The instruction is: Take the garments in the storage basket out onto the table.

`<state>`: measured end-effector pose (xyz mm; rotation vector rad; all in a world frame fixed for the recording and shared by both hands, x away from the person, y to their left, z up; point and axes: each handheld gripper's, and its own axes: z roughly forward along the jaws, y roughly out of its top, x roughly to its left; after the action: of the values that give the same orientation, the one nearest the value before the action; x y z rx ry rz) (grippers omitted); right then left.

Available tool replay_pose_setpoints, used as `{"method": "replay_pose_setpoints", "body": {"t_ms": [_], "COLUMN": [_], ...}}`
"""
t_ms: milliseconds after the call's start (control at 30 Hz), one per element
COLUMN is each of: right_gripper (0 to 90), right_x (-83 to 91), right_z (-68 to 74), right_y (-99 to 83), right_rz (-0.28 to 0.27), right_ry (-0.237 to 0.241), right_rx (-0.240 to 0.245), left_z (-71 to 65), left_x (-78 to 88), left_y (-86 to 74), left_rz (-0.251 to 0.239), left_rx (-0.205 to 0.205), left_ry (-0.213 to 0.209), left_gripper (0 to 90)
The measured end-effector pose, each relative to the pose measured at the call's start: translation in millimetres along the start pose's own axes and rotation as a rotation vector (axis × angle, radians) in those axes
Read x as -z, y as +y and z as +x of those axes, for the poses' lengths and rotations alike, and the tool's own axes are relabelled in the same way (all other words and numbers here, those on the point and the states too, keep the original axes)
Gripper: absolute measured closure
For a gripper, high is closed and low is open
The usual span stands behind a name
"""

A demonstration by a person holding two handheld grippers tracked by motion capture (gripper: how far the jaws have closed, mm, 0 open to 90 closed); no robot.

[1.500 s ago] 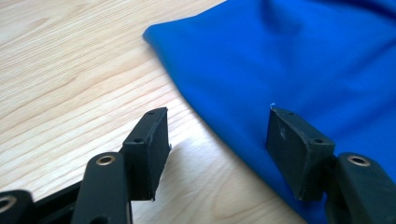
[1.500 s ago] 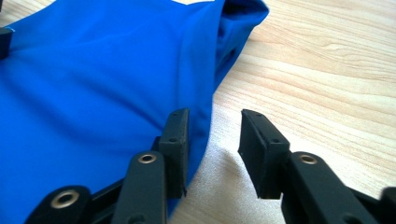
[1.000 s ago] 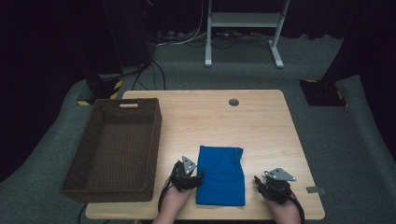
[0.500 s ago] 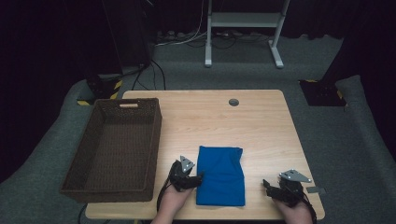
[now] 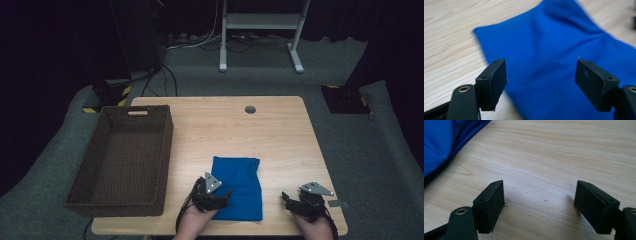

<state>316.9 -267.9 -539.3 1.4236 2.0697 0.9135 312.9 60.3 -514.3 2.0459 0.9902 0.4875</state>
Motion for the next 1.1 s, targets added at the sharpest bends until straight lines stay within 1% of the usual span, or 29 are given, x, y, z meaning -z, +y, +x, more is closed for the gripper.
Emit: {"method": "replay_pose_setpoints", "body": {"t_ms": [133,200,300,467,633,700,767,900,1100], "right_gripper": [24.8,24.9,25.5,25.9,26.1,26.2,26.2,26.2,26.2], "right_x": [0.1,0.1,0.2,0.2,0.3,0.3,0.3,0.3,0.3], "right_z": [0.1,0.1,0.4,0.4,0.5,0.5,0.5,0.5,0.5], "right_y": [0.0,-0.1,-0.1,-0.1,-0.2,-0.2,-0.2,-0.2,-0.2], "right_rz": [-0.001,-0.001,-0.001,-0.002,-0.003,-0.003,-0.003,-0.003,-0.003], "right_ry": [0.001,0.001,0.002,0.003,0.004,0.004,0.004,0.004,0.004], "right_rx": [0.001,0.002,0.002,0.004,0.004,0.005,0.005,0.005,0.005], "left_z": [-20.3,-28.9,-40.1,-48.0,-49.4,-48.8,-45.9,-42.0,-35.4], "left_x": [0.2,-1.2,-6.0,-14.2,-21.6,-24.5,-25.7,-26.1,-25.8], "left_y": [4.4,5.1,4.3,0.7,-3.9,-5.9,-7.3,-8.2,-11.1], "left_rz": [-0.002,0.01,0.029,0.056,0.08,0.091,0.087,0.078,0.059], "left_rx": [-0.043,-0.067,-0.095,-0.104,-0.11,-0.117,-0.097,-0.095,-0.078], "left_ry": [-0.052,-0.075,-0.098,-0.119,-0.112,-0.1,-0.113,-0.113,-0.117], "left_gripper": [28.7,30.7,32.3,32.9,32.1,32.4,31.6,31.0,31.6]}}
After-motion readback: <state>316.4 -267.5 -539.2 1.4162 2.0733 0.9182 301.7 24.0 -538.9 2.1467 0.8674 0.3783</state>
